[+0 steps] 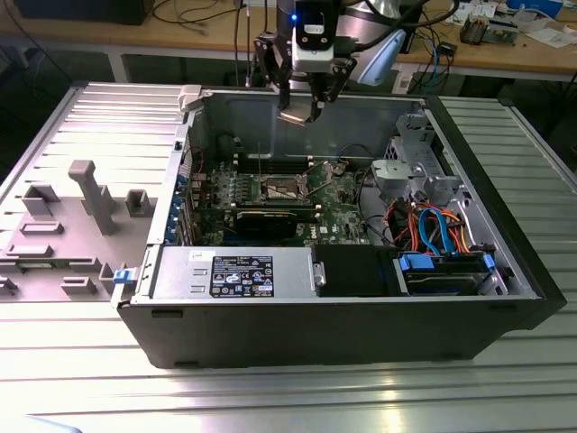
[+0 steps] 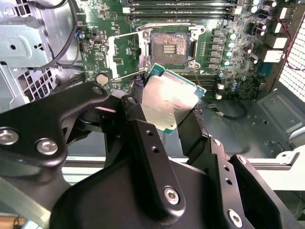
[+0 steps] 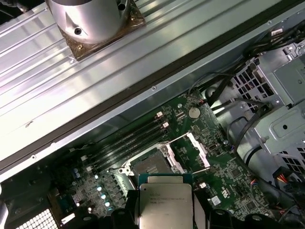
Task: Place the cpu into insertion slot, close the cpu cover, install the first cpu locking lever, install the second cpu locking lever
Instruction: 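Place the cpu into insertion slot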
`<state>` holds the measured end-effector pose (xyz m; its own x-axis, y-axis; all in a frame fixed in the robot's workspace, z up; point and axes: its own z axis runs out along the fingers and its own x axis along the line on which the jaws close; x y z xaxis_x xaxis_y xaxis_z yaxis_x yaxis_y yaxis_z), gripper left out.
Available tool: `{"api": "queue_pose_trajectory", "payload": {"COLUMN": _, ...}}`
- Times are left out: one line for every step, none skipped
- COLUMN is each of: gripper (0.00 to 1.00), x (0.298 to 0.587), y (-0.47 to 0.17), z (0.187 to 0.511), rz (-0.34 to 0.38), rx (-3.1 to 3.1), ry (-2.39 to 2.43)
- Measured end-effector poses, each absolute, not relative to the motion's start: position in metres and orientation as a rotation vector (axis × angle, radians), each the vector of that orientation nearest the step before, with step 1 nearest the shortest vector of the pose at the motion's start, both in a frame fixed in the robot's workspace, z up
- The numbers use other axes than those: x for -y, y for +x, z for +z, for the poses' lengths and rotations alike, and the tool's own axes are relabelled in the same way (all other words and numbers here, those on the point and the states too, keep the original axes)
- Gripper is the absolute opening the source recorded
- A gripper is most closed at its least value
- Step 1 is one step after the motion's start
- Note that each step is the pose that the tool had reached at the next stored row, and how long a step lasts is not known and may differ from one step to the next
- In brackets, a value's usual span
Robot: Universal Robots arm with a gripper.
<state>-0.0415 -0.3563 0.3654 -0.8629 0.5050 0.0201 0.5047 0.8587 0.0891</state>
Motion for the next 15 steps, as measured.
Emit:
{"api": "queue_pose_trajectory", "payload": {"gripper": 0.54, "x": 0.3563, "y": -0.0421, "z": 0.3652, "rz": 0.143, "rx": -3.021, "ry": 0.833}}
{"api": "queue_pose_trajectory", "payload": {"gripper": 0.54, "x": 0.3563, "y": -0.0425, "z": 0.3651, "rz": 0.143, "rx": -3.018, "ry": 0.843}}
{"api": "queue_pose_trajectory", "payload": {"gripper": 0.54, "x": 0.3563, "y": -0.0427, "z": 0.365, "rz": 0.143, "rx": -3.016, "ry": 0.85}}
{"api": "queue_pose_trajectory", "payload": {"gripper": 0.54, "x": 0.3563, "y": -0.0429, "z": 0.365, "rz": 0.143, "rx": -3.015, "ry": 0.854}}
{"api": "queue_pose_trajectory", "payload": {"gripper": 0.54, "x": 0.3563, "y": -0.0432, "z": 0.3649, "rz": 0.143, "rx": -3.013, "ry": 0.861}}
{"api": "queue_pose_trajectory", "payload": {"gripper": 0.54, "x": 0.3563, "y": -0.0435, "z": 0.3647, "rz": 0.143, "rx": -3.011, "ry": 0.866}}
{"api": "queue_pose_trajectory", "payload": {"gripper": 0.54, "x": 0.3563, "y": -0.0441, "z": 0.3646, "rz": 0.143, "rx": -3.007, "ry": 0.879}}
{"api": "queue_pose_trajectory", "payload": {"gripper": 0.54, "x": 0.3563, "y": -0.0444, "z": 0.3645, "rz": 0.143, "rx": -3.005, "ry": 0.885}}
{"api": "queue_pose_trajectory", "payload": {"gripper": 0.54, "x": 0.3563, "y": -0.0448, "z": 0.3644, "rz": 0.143, "rx": -3.002, "ry": 0.893}}
{"api": "queue_pose_trajectory", "payload": {"gripper": 0.54, "x": 0.3563, "y": -0.0457, "z": 0.3642, "rz": 0.143, "rx": -2.998, "ry": 0.905}}
{"api": "queue_pose_trajectory", "payload": {"gripper": 0.54, "x": 0.3563, "y": -0.0465, "z": 0.3642, "rz": 0.143, "rx": -2.994, "ry": 0.918}}
{"api": "queue_pose_trajectory", "payload": {"gripper": 0.54, "x": 0.3563, "y": -0.0469, "z": 0.364, "rz": 0.143, "rx": -2.989, "ry": 0.931}}
{"api": "queue_pose_trajectory", "payload": {"gripper": 0.54, "x": 0.3563, "y": -0.0475, "z": 0.3638, "rz": 0.143, "rx": -2.984, "ry": 0.947}}
{"api": "queue_pose_trajectory", "payload": {"gripper": 0.54, "x": 0.3563, "y": -0.0478, "z": 0.3638, "rz": 0.143, "rx": -2.981, "ry": 0.954}}
{"api": "queue_pose_trajectory", "payload": {"gripper": 0.54, "x": 0.3563, "y": -0.048, "z": 0.3637, "rz": 0.143, "rx": -2.979, "ry": 0.961}}
